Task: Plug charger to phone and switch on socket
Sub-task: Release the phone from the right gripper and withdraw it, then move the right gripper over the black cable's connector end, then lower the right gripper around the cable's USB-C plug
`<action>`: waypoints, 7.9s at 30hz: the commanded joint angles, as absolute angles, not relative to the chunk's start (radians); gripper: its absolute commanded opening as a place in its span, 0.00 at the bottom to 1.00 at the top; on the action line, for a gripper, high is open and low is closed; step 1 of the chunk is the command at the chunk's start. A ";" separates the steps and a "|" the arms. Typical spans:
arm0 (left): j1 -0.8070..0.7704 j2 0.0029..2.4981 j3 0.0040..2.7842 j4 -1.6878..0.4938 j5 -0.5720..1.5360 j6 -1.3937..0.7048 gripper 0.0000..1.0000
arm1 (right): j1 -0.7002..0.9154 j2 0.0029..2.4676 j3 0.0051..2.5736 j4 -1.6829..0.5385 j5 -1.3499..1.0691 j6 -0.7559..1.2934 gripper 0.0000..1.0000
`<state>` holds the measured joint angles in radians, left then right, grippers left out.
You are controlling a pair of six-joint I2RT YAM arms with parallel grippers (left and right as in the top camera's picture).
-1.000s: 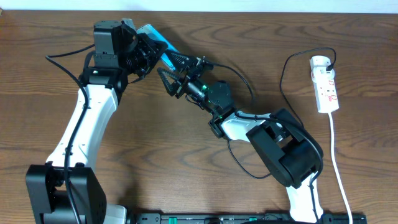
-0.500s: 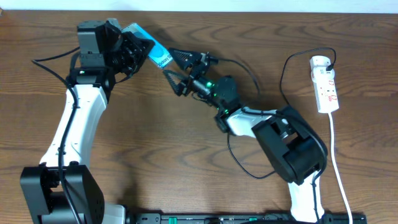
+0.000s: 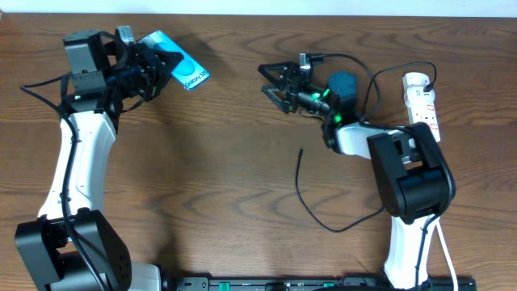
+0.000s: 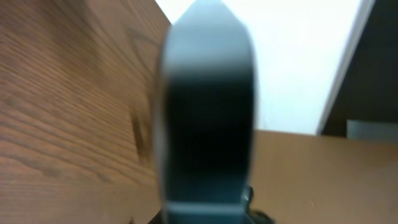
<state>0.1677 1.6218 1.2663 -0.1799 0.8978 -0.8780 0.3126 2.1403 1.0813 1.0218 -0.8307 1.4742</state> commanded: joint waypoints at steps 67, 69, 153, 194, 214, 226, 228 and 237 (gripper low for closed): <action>0.087 1.627 1.266 -0.371 1.062 -0.604 0.07 | 0.578 1.860 1.260 -0.860 0.083 0.908 0.82; 0.087 1.628 1.266 -0.383 1.061 -0.597 0.07 | 0.578 1.861 1.260 -0.860 0.068 0.900 0.83; 0.087 1.627 1.266 -0.411 1.055 -0.576 0.07 | 0.579 1.966 1.259 -0.755 0.128 0.931 0.48; 0.087 1.627 1.266 -0.415 1.055 -0.576 0.07 | 0.591 1.966 1.258 -0.757 0.127 0.937 0.35; 0.087 1.627 1.266 -0.419 1.055 -0.576 0.07 | 0.604 1.966 1.258 -0.752 0.121 0.951 0.25; 0.087 1.627 1.266 -0.420 1.055 -0.576 0.07 | 0.604 1.966 1.258 -0.749 0.141 0.950 0.25; 0.087 1.627 1.266 -0.420 1.055 -0.576 0.07 | 0.604 1.966 1.258 -0.748 0.152 0.950 0.25; 0.087 1.627 1.266 -0.426 1.054 -0.575 0.07 | 0.604 1.966 1.258 -0.730 0.152 0.950 0.25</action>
